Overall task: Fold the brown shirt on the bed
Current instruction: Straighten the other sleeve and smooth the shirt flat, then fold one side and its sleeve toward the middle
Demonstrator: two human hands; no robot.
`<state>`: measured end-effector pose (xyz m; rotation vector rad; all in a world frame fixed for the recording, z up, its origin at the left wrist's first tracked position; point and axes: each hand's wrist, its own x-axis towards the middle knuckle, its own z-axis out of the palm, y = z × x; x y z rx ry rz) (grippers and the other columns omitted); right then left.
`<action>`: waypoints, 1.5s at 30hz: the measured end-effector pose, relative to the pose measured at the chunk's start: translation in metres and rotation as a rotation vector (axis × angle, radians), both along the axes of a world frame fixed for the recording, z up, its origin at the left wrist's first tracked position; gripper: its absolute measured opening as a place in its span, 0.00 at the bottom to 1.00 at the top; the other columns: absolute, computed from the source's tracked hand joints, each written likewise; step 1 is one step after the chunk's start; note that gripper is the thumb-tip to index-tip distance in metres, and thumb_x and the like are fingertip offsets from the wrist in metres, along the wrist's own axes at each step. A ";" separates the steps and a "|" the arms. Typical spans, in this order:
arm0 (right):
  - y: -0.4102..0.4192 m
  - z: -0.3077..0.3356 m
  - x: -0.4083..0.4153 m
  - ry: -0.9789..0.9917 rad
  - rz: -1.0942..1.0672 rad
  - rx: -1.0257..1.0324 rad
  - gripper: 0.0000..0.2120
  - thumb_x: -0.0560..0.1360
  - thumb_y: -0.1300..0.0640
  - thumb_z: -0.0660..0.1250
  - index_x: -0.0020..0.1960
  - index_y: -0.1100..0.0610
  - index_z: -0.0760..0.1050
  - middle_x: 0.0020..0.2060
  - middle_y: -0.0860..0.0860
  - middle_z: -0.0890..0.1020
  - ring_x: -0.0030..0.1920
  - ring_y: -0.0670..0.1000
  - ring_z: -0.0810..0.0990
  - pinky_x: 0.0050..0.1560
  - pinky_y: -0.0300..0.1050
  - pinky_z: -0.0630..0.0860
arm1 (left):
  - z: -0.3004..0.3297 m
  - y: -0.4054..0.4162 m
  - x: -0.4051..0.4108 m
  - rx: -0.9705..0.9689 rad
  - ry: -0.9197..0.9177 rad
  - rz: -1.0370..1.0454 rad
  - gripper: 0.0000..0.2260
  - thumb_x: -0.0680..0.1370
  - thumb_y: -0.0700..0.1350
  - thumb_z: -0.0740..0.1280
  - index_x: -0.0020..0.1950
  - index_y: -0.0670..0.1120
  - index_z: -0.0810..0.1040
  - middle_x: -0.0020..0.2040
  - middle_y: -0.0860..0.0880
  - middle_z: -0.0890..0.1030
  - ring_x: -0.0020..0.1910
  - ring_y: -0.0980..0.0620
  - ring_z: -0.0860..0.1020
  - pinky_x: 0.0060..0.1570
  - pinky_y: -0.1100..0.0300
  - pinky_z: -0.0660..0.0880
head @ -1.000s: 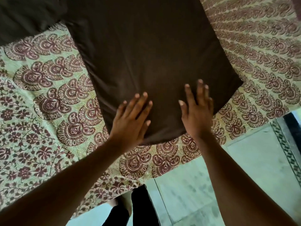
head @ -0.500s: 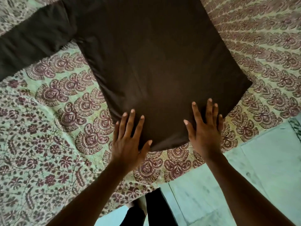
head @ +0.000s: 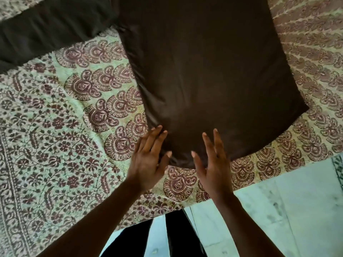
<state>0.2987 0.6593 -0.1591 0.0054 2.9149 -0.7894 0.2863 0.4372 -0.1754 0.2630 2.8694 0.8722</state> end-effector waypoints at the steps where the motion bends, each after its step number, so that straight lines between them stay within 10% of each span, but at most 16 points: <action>1: -0.015 0.003 -0.013 0.024 -0.003 -0.061 0.27 0.82 0.44 0.64 0.77 0.54 0.67 0.81 0.56 0.62 0.78 0.56 0.66 0.68 0.57 0.75 | 0.003 -0.008 -0.005 0.018 0.015 0.090 0.24 0.83 0.52 0.62 0.76 0.43 0.69 0.78 0.45 0.69 0.76 0.44 0.67 0.73 0.43 0.67; 8: -0.156 0.005 -0.115 0.132 0.135 -0.332 0.17 0.80 0.56 0.67 0.66 0.62 0.77 0.59 0.57 0.81 0.57 0.53 0.81 0.58 0.50 0.79 | 0.024 -0.109 -0.060 0.148 0.167 0.520 0.16 0.81 0.42 0.65 0.68 0.40 0.74 0.66 0.42 0.77 0.66 0.44 0.75 0.65 0.45 0.73; 17: -0.353 0.008 -0.201 -0.082 0.368 -0.447 0.21 0.80 0.54 0.69 0.72 0.54 0.73 0.63 0.51 0.80 0.56 0.47 0.83 0.53 0.40 0.83 | 0.026 -0.311 -0.112 -0.032 0.028 1.065 0.21 0.76 0.47 0.67 0.68 0.45 0.70 0.66 0.41 0.73 0.65 0.40 0.71 0.62 0.35 0.72; 24: -0.485 -0.008 -0.253 0.028 0.517 -0.282 0.19 0.77 0.56 0.67 0.67 0.60 0.77 0.61 0.57 0.79 0.62 0.59 0.78 0.64 0.58 0.77 | 0.022 -0.453 -0.144 0.014 -0.120 1.397 0.25 0.74 0.50 0.70 0.69 0.60 0.67 0.75 0.36 0.62 0.74 0.32 0.61 0.70 0.33 0.61; 30: -0.539 -0.011 -0.285 -0.022 0.451 0.043 0.15 0.78 0.50 0.68 0.62 0.55 0.81 0.58 0.53 0.77 0.61 0.57 0.76 0.57 0.56 0.77 | 0.020 -0.486 -0.155 -0.055 -0.140 1.305 0.20 0.73 0.47 0.73 0.65 0.56 0.78 0.67 0.41 0.66 0.66 0.34 0.65 0.69 0.33 0.63; 34: -0.546 0.008 -0.291 -0.073 0.455 0.136 0.17 0.82 0.40 0.61 0.50 0.51 0.82 0.47 0.49 0.81 0.49 0.54 0.81 0.54 0.53 0.73 | 0.028 -0.468 -0.155 0.136 0.099 1.231 0.16 0.76 0.35 0.68 0.62 0.48 0.81 0.65 0.44 0.68 0.57 0.52 0.68 0.64 0.50 0.75; 37: -0.538 0.035 -0.298 -0.321 0.298 -0.282 0.34 0.77 0.26 0.50 0.45 0.52 0.82 0.43 0.48 0.84 0.47 0.50 0.83 0.55 0.51 0.73 | 0.042 -0.435 -0.167 0.247 0.296 1.074 0.14 0.77 0.30 0.66 0.60 0.44 0.78 0.61 0.47 0.72 0.52 0.60 0.69 0.50 0.71 0.74; 40: -0.519 0.046 -0.310 -0.465 0.059 -0.666 0.36 0.72 0.21 0.53 0.46 0.51 0.84 0.45 0.51 0.88 0.49 0.52 0.86 0.52 0.51 0.81 | 0.055 -0.385 -0.184 0.451 0.315 0.753 0.19 0.78 0.30 0.67 0.62 0.49 0.67 0.56 0.47 0.80 0.50 0.58 0.81 0.45 0.66 0.82; 42: -0.501 0.048 -0.318 -0.507 -0.095 -0.818 0.30 0.69 0.26 0.67 0.49 0.53 0.84 0.44 0.53 0.88 0.48 0.55 0.87 0.49 0.54 0.83 | 0.054 -0.354 -0.194 0.535 0.329 0.592 0.23 0.76 0.31 0.71 0.65 0.43 0.65 0.56 0.44 0.82 0.53 0.53 0.84 0.48 0.62 0.83; 45: -0.463 0.041 -0.330 -0.448 -0.226 -0.749 0.18 0.71 0.58 0.78 0.59 0.53 0.78 0.52 0.56 0.84 0.49 0.55 0.85 0.48 0.51 0.83 | 0.050 -0.317 -0.199 0.579 0.298 0.552 0.21 0.68 0.34 0.67 0.61 0.36 0.70 0.55 0.43 0.77 0.54 0.46 0.80 0.46 0.55 0.81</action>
